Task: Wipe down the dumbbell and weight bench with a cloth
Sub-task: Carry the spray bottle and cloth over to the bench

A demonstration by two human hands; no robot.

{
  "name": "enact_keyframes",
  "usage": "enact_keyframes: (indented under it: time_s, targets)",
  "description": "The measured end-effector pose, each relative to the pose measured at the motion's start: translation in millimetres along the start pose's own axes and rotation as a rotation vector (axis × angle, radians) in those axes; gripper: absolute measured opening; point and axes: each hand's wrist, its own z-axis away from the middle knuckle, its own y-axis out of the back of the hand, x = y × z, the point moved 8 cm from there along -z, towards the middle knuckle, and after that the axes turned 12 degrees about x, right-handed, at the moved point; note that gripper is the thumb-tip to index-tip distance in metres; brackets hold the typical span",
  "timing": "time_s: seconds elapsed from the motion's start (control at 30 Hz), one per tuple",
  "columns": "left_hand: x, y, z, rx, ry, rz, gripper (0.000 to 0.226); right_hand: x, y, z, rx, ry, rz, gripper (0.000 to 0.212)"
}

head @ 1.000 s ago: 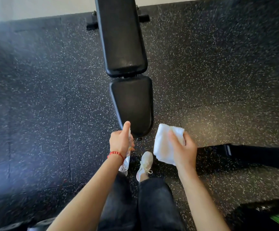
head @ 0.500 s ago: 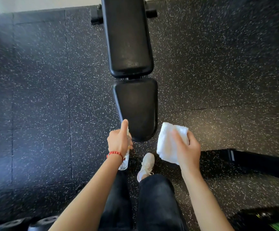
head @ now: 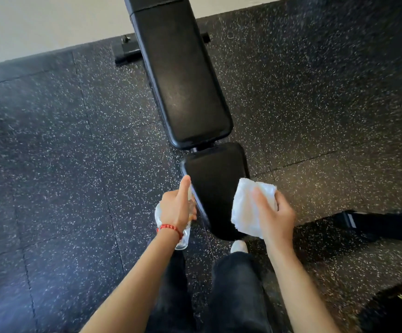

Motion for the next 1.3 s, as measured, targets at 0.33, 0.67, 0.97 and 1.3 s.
enact_keyframes:
  time_s: [0.33,0.67,0.97,1.3]
  targets:
    - [81,49,-97,-0.032,-0.155,-0.06,0.069,-48,-92,27,0.092,-0.014,-0.025,0.005]
    - [128,30,-139,-0.049,-0.116,-0.071,0.077,-81,-126,-8,0.123,0.014,-0.054,0.005]
    - [188,13,-182,0.046,-0.086,-0.008,0.062,-123,-163,-62,0.097,-0.006,-0.101,0.006]
    - [246,15,-230,0.068,-0.08,-0.028,0.073,-178,-222,-100,0.034,0.023,-0.117,0.01]
